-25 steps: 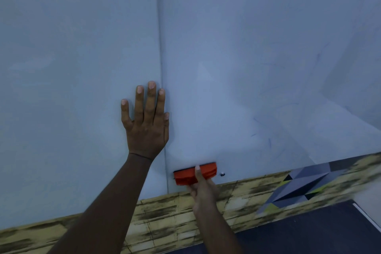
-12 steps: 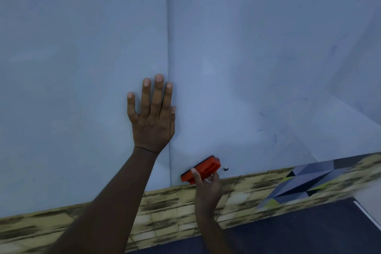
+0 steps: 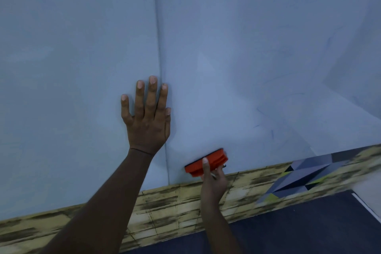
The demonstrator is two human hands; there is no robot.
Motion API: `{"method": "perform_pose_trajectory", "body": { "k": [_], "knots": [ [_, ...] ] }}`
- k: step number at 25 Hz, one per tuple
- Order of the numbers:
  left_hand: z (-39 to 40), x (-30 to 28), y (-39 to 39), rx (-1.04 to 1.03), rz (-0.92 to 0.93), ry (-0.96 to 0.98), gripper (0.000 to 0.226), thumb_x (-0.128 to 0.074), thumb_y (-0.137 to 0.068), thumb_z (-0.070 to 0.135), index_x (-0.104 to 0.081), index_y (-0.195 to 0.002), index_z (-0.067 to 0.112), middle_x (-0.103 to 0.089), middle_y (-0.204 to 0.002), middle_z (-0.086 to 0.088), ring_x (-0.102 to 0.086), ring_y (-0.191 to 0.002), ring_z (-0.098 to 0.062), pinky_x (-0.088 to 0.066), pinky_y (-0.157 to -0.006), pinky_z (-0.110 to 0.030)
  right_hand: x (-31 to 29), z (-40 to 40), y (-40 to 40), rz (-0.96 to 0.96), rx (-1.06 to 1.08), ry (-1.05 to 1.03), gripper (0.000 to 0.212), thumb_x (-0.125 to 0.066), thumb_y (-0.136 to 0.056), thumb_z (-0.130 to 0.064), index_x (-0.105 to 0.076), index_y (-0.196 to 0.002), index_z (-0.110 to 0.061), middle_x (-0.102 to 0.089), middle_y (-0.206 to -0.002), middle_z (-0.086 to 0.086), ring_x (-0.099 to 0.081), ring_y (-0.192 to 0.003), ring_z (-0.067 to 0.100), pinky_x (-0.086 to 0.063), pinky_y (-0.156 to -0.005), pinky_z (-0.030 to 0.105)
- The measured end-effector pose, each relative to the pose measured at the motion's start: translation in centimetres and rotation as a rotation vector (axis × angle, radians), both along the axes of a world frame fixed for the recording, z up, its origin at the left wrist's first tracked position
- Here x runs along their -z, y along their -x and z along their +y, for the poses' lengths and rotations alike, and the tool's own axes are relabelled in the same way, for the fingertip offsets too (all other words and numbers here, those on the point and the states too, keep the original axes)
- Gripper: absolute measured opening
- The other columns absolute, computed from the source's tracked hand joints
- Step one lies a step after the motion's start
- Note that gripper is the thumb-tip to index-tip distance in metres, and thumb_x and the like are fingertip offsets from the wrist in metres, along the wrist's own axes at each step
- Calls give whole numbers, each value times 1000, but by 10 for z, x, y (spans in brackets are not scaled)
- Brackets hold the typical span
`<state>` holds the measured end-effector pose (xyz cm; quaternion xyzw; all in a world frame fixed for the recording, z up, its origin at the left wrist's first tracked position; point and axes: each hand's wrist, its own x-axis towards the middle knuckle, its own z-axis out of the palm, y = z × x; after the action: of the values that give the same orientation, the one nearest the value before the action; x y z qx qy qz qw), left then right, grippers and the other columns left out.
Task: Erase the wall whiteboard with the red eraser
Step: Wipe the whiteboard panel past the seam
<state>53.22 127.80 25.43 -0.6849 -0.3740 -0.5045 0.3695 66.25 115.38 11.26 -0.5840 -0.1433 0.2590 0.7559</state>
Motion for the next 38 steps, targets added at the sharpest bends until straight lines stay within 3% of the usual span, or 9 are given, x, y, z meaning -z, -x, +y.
{"method": "perform_pose_trajectory", "body": {
  "k": [2,7,12,16,20,25,32,34,38],
  "knots": [
    [0,1,0,-13,5,-4,64,-36,-111,30,-17,-169,13,-2,-178,-8,-3,-165,-29,-3,-132,-55,-30,1,-9,-96,83,-19,27,-78,-90,-36,-74,-113,-22,-77,-94,3,-74,-86,12,-62,-71,28],
    [0,4,-1,-31,13,-12,65,-37,-111,30,-17,-169,12,-3,-178,-8,-4,-165,-30,-2,-132,-55,-31,-4,-15,-116,57,23,23,-77,-91,-40,-72,-111,-33,-76,-94,4,-73,-91,19,-62,-74,34],
    [0,6,-2,-42,21,-29,64,-37,-110,30,-20,-169,11,-7,-178,-10,-7,-165,-31,-4,-131,-56,29,-9,-1,354,-69,169,61,-84,-78,-55,-72,-124,-17,-78,-106,3,-72,-102,27,-61,-87,45],
    [2,6,-1,-39,16,-44,64,-38,-110,29,-22,-168,9,-9,-178,-11,-8,-164,-32,-4,-131,-56,53,-5,-17,617,-140,236,40,-70,-97,-27,-63,-129,-4,-71,-105,14,-69,-94,30,-58,-80,38],
    [1,8,-1,-46,15,-51,64,-39,-109,29,-24,-167,8,-11,-177,-11,-9,-164,-32,-5,-131,-57,56,-5,-29,730,-198,240,47,-70,-97,-26,-58,-134,1,-68,-118,23,-67,-100,33,-60,-79,38],
    [1,10,0,-47,14,-39,64,-41,-108,28,-27,-166,6,-13,-177,-12,-11,-164,-33,-4,-131,-56,9,-6,-39,938,-338,137,46,-71,-95,-30,-57,-121,5,-67,-110,28,-69,-97,37,-65,-67,45],
    [-21,1,-11,-17,-33,133,61,-40,-112,23,-20,-168,8,-3,-177,-15,-3,-164,-39,-1,-128,-66,-75,-23,-130,702,-142,29,39,-83,-86,-27,-63,-103,1,-68,-105,21,-70,-97,31,-64,-85,44],
    [-42,3,-31,47,6,192,61,-47,-111,18,-26,-167,7,-9,-175,-23,-11,-160,-51,-5,-123,-77,-70,-27,-152,672,-113,40,37,-83,-86,-27,-64,-102,0,-66,-104,22,-69,-93,32,-60,-92,47],
    [-73,13,-74,112,255,175,63,-58,-105,14,-36,-163,5,-20,-175,-17,-23,-160,-39,-24,-121,-74,-29,-34,-169,743,-49,65,37,-79,-89,-26,-62,-104,3,-64,-125,27,-67,-104,36,-63,-84,50]
  ]
}}
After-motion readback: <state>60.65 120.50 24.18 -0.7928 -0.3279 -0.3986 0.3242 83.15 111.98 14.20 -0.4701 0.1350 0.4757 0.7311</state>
